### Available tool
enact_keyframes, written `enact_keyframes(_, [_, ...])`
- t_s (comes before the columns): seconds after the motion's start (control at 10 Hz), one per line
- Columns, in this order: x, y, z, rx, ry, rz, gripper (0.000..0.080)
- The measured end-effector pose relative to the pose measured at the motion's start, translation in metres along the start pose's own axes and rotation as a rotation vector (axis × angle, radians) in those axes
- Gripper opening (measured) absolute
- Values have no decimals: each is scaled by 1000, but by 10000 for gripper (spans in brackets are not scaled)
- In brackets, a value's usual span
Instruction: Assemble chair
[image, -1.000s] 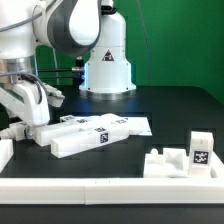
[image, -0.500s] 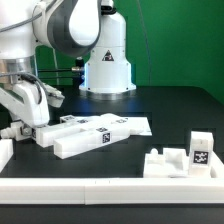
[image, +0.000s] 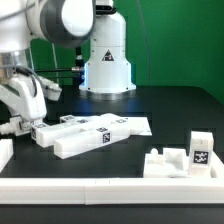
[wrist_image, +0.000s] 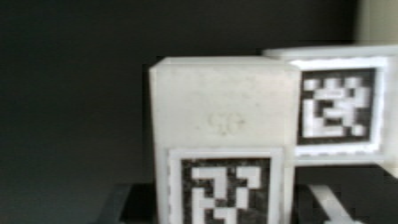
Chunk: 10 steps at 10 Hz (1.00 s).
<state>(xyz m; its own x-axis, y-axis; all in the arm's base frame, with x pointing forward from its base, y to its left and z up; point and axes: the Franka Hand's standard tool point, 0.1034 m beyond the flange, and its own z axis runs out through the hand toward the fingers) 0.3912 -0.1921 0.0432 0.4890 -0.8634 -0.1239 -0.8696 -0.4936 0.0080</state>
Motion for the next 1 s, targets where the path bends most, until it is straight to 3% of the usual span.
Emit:
enact_keyframes(0.1, [-10, -14, -10, 24, -11, 58, 282])
enact_keyframes(0.2, [-22, -29, -12, 29, -25, 164, 284])
enact_keyframes(0.4, [-41, -53, -9, 4, -42, 297, 284])
enact_keyframes(0.7, [-44, -55, -5, 3, -50, 556, 284])
enact_keyframes(1.0, [-94, -95, -2, -28, -52, 1002, 284])
